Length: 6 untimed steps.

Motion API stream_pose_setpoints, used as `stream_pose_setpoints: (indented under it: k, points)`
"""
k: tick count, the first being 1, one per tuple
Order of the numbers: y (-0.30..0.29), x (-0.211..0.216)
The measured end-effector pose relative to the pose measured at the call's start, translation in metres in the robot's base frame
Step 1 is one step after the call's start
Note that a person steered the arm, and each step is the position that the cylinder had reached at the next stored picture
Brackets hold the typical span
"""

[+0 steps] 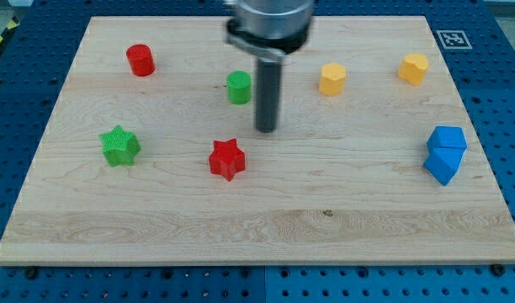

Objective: Slide the green circle red star diagonal to each other

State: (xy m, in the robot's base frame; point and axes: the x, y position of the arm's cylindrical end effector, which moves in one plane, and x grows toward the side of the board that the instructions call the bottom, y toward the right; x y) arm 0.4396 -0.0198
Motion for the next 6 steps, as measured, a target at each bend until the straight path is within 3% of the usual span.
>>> stream_pose_setpoints:
  k: [2,3,4,5,6]
  points:
    - [-0.096,0.025]
    - [-0.098,0.079]
    - [-0.057,0.079]
    - [0.011,0.004]
    - [0.041,-0.044]
